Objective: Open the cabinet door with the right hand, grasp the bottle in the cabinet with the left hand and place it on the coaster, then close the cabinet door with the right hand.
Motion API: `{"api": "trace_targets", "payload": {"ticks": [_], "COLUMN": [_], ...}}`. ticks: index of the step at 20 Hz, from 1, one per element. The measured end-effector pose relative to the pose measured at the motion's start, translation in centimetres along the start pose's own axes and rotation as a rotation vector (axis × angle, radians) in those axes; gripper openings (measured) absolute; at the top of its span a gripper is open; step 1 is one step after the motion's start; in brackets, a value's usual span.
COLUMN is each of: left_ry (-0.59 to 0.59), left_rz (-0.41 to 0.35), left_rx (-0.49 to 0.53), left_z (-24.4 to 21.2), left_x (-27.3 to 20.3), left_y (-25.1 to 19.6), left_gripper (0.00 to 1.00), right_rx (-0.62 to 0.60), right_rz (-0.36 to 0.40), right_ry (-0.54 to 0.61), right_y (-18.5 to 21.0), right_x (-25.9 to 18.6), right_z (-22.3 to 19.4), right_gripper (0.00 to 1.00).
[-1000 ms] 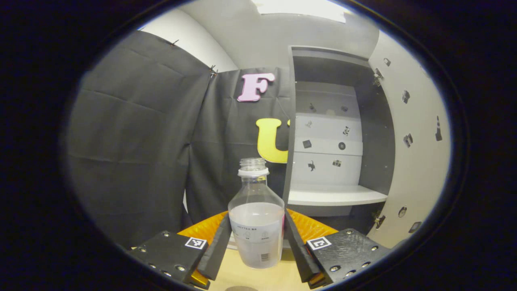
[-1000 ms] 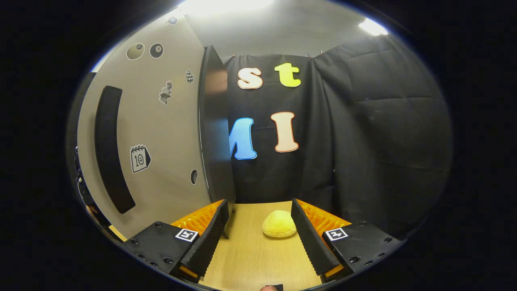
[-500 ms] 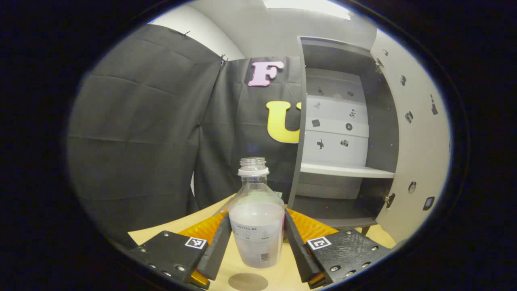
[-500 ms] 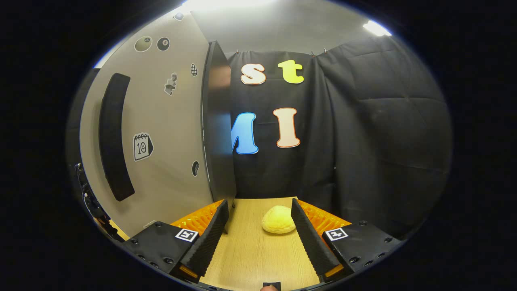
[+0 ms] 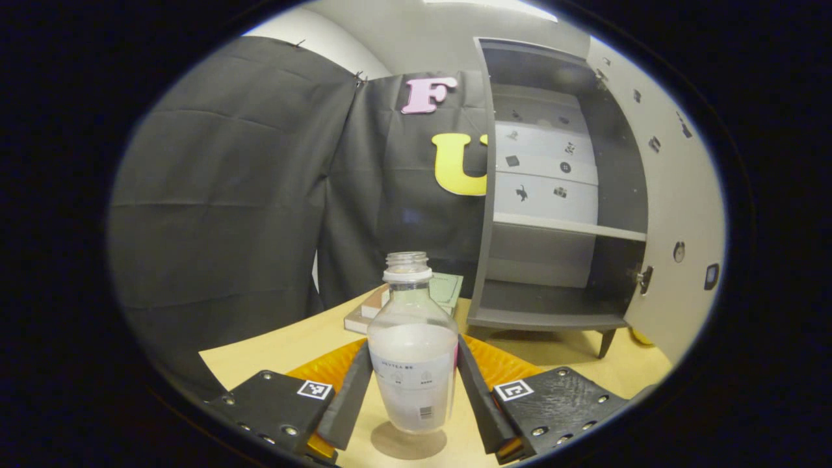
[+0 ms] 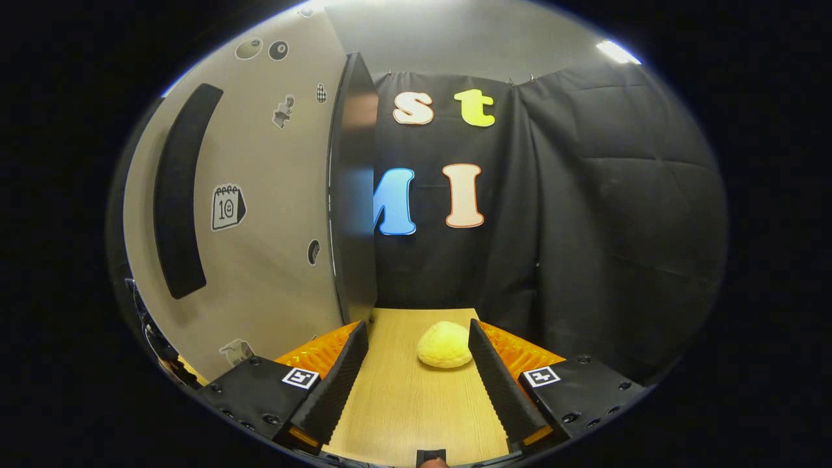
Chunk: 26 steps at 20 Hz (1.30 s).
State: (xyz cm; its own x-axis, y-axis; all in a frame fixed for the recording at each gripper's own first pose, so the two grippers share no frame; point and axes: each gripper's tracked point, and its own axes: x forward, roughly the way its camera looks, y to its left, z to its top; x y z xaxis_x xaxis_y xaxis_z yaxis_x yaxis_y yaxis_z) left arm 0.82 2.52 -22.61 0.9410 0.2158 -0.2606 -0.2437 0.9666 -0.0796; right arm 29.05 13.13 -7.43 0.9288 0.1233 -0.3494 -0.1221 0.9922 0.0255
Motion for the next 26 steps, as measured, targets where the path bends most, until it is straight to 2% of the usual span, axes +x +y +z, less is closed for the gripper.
{"api": "trace_targets", "payload": {"ticks": [1, 7, 8, 10, 16, 17, 18, 19, 20, 23, 24, 26], "left_ry": [0.008, 0.065, 0.064, 0.061, 0.053, 0.056, 0.059, 0.068, 0.078, 0.074, 0.07, 0.061], "left_rz": [-0.001, 0.012, 0.015, 0.023, 0.063, 0.064, 0.066, 0.065, 0.061, 0.076, 0.077, 0.082], "left_rx": [0.004, 0.034, 0.04, 0.056, 0.086, 0.086, 0.088, 0.085, 0.079, 0.096, 0.097, 0.097], "left_z": [-0.9, -5.4, -5.7, -6.5, -7.7, -7.6, -7.5, -7.5, -7.5, -6.3, -5.8, -4.5], "left_x": [0.1, 0.5, 0.4, 0.4, -0.4, -0.5, -0.5, -0.5, -0.7, -1.0, -1.2, -1.7], "left_y": [-0.2, -0.1, 0.0, -0.1, -0.1, -0.2, -0.2, -0.3, -0.5, -0.4, -0.6, -0.7], "left_gripper": [0.75, 0.75, 0.72, 0.75, 0.73, 0.74, 0.77, 0.76, 0.73, 0.89, 0.91, 0.89], "right_rx": [-0.003, -0.003, -0.002, 0.0, 0.0, 0.002, 0.002, 0.003, 0.004, 0.015, 0.022, 0.025], "right_rz": [-0.001, -0.014, -0.016, -0.017, -0.004, 0.0, 0.002, 0.003, 0.006, 0.014, 0.02, 0.031], "right_ry": [0.004, 0.028, 0.032, 0.04, 0.047, 0.046, 0.044, 0.044, 0.045, 0.041, 0.037, 0.025], "right_y": [0.1, -0.4, -0.4, -0.5, -0.3, -0.2, -0.2, -0.2, -0.2, -0.2, -0.1, 0.1], "right_x": [0.0, 0.3, 0.4, 0.7, 1.3, 1.4, 1.4, 1.4, 1.4, 1.5, 1.5, 1.4], "right_z": [-0.1, -0.9, -1.1, -1.3, -1.4, -1.4, -1.4, -1.4, -1.4, -1.2, -1.0, -0.5], "right_gripper": [0.98, 0.98, 0.98, 0.98, 0.98, 0.94, 0.98, 0.93, 0.93, 0.94, 0.94, 0.94]}}
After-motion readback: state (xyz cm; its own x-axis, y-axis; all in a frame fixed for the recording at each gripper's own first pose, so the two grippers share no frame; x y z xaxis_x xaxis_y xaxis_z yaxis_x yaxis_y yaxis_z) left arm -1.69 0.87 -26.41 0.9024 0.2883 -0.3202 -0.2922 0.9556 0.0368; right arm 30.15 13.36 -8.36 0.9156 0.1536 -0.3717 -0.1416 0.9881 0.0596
